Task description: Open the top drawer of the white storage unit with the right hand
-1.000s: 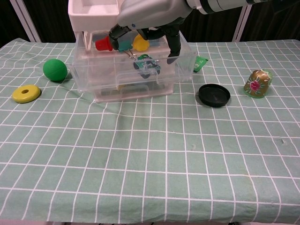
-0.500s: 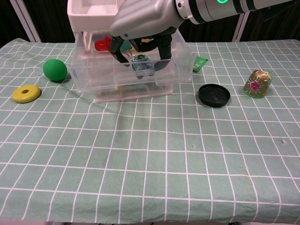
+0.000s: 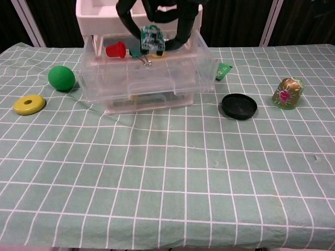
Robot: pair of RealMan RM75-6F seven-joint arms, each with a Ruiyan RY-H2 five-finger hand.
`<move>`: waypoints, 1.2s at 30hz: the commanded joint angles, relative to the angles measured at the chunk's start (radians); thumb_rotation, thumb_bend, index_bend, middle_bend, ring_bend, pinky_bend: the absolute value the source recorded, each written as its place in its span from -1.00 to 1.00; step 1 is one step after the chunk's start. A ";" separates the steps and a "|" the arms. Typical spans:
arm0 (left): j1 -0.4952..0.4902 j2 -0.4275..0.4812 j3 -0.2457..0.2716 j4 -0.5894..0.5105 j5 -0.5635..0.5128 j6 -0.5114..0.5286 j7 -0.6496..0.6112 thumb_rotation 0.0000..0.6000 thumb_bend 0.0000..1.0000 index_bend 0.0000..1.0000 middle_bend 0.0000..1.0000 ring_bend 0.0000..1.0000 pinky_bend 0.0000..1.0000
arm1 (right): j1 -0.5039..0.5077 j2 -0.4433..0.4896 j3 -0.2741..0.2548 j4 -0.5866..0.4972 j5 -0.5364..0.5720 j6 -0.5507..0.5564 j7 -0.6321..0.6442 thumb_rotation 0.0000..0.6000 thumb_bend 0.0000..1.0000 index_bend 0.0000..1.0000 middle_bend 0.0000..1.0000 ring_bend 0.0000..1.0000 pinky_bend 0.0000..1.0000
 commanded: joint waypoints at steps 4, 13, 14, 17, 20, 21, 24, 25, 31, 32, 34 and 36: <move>-0.018 -0.009 -0.005 0.011 0.015 -0.006 -0.007 1.00 -1.00 -0.39 -0.54 -0.69 -0.60 | -0.261 0.101 -0.095 -0.125 -0.211 0.321 0.080 1.00 -0.12 0.48 0.76 0.89 1.00; -0.034 -0.012 -0.009 -0.001 0.036 -0.002 0.006 1.00 -1.00 -0.39 -0.54 -0.69 -0.60 | -0.507 0.064 -0.280 0.038 -0.444 0.516 0.290 1.00 -0.12 0.47 0.76 0.89 1.00; -0.035 -0.013 -0.008 -0.004 0.038 -0.002 0.009 1.00 -1.00 -0.39 -0.54 -0.69 -0.60 | -0.517 0.047 -0.292 0.061 -0.457 0.510 0.293 1.00 -0.12 0.47 0.76 0.89 1.00; -0.037 -0.014 -0.004 -0.015 0.045 0.000 0.021 1.00 -1.00 -0.39 -0.54 -0.69 -0.60 | -0.536 -0.018 -0.314 0.133 -0.490 0.465 0.252 1.00 -0.12 0.43 0.76 0.89 1.00; -0.036 -0.014 -0.003 -0.024 0.050 0.005 0.030 1.00 -1.00 -0.39 -0.54 -0.69 -0.60 | -0.537 -0.099 -0.313 0.197 -0.501 0.404 0.214 1.00 -0.12 0.37 0.76 0.89 1.00; -0.036 -0.014 -0.002 -0.027 0.052 0.007 0.033 1.00 -1.00 -0.39 -0.54 -0.69 -0.60 | -0.534 -0.132 -0.303 0.224 -0.502 0.384 0.201 1.00 -0.12 0.36 0.76 0.89 1.00; -0.036 -0.013 0.000 -0.033 0.055 0.010 0.040 1.00 -1.00 -0.39 -0.54 -0.69 -0.60 | -0.522 -0.206 -0.278 0.279 -0.502 0.337 0.167 1.00 -0.12 0.31 0.76 0.89 1.00; -0.035 -0.012 0.001 -0.035 0.056 0.010 0.041 1.00 -1.00 -0.39 -0.54 -0.69 -0.60 | -0.516 -0.225 -0.271 0.293 -0.504 0.324 0.157 1.00 -0.12 0.29 0.76 0.89 1.00; -0.030 -0.014 0.005 -0.031 0.047 0.011 0.036 1.00 -1.00 -0.39 -0.54 -0.69 -0.60 | -0.485 -0.329 -0.230 0.371 -0.490 0.237 0.105 1.00 -0.12 0.17 0.76 0.89 1.00; -0.030 -0.015 0.005 -0.029 0.047 0.010 0.035 1.00 -1.00 -0.39 -0.54 -0.69 -0.60 | -0.483 -0.344 -0.222 0.385 -0.487 0.230 0.091 1.00 -0.12 0.12 0.76 0.89 1.00; -0.031 -0.018 0.006 -0.025 0.047 0.008 0.032 1.00 -1.00 -0.39 -0.54 -0.69 -0.60 | -0.482 -0.371 -0.206 0.406 -0.473 0.212 0.048 1.00 -0.13 -0.07 0.76 0.89 1.00; -0.033 -0.020 0.007 -0.021 0.048 0.006 0.029 1.00 -1.00 -0.39 -0.54 -0.69 -0.60 | -0.486 -0.382 -0.198 0.406 -0.458 0.200 0.020 1.00 -0.27 -0.51 0.75 0.88 1.00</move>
